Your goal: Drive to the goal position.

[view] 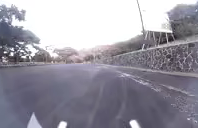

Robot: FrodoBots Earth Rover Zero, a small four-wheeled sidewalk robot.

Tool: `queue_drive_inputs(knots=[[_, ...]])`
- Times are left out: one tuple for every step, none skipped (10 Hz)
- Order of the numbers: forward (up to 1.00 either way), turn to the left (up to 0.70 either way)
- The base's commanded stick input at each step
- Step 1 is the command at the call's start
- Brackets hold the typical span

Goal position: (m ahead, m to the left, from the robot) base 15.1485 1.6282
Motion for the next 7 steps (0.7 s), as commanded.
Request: queue_drive_inputs(knots=[[0.7,0.0],[0.7,0.0],[0.7,0.0],[0.7,0.0],[0.7,0.0],[0.7,0.0],[0.7,0.0]])
